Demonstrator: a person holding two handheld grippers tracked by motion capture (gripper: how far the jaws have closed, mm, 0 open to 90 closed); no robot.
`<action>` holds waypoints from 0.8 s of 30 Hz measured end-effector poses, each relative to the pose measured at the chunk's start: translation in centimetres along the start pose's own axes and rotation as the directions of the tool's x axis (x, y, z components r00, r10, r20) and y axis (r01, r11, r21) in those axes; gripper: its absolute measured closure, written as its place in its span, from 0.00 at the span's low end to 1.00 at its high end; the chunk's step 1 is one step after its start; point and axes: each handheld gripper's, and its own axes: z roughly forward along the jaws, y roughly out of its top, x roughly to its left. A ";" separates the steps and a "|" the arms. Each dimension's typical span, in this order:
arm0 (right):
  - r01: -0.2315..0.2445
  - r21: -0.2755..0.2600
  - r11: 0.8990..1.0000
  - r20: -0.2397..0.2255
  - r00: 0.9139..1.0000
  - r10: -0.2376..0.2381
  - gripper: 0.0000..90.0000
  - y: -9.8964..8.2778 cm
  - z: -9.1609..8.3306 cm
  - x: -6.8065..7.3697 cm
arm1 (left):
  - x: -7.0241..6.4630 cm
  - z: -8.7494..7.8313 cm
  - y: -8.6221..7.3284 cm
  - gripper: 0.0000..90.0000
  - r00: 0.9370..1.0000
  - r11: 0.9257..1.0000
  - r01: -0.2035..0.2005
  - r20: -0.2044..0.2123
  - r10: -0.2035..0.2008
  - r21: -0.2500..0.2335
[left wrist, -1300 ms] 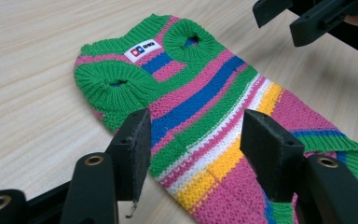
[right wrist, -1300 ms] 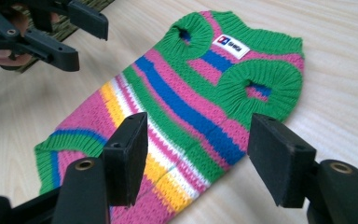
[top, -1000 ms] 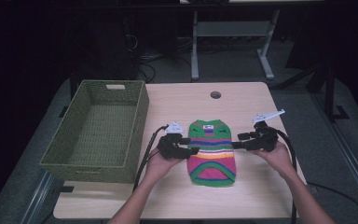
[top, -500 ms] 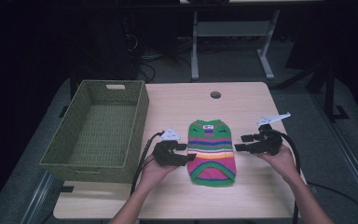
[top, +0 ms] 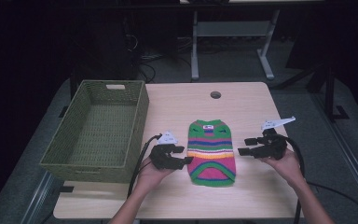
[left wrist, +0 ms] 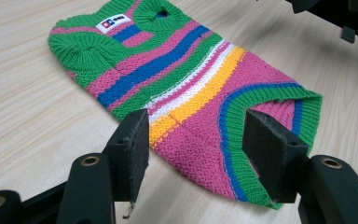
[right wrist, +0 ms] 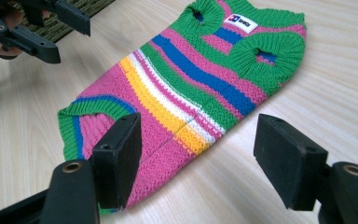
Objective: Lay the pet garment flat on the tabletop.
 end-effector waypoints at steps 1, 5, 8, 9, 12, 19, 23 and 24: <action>-0.002 0.002 1.000 0.001 1.000 0.002 0.35 -0.2 -0.1 0.0 | 0.0 0.0 0.0 0.45 1.000 1.000 0.001 0.001 -0.001 -0.002; -0.013 0.001 1.000 0.002 1.000 0.013 0.34 -0.8 -0.3 -0.1 | -0.2 -0.1 -0.4 0.45 1.000 1.000 0.004 0.005 -0.004 -0.005; -0.018 0.003 1.000 -0.002 1.000 0.018 0.33 -1.2 -0.6 -0.1 | -0.3 -0.2 -0.7 0.45 1.000 1.000 -0.003 0.006 0.003 0.000; -0.017 0.002 1.000 -0.001 1.000 0.017 0.33 -1.4 -0.7 -0.1 | -0.4 -0.3 -0.8 0.44 1.000 1.000 0.004 0.010 -0.004 0.001; -0.017 0.004 1.000 -0.004 1.000 0.017 0.33 -2.0 -1.0 -0.1 | -0.6 -0.5 -1.1 0.43 1.000 1.000 -0.004 0.008 0.004 0.001; -0.017 0.003 1.000 0.023 1.000 0.017 0.33 -3.5 -1.9 0.5 | -1.1 -1.2 -1.8 0.36 1.000 1.000 -0.005 -0.015 0.005 0.015; -0.010 0.013 1.000 0.032 0.999 0.010 0.33 -4.1 -2.0 0.7 | -1.3 -1.6 -2.3 0.34 1.000 1.000 0.006 -0.024 -0.005 0.009; -0.015 0.006 1.000 0.032 0.999 0.015 0.33 -4.3 -2.1 0.9 | -1.3 -1.7 -2.3 0.34 1.000 1.000 0.005 -0.026 -0.005 0.012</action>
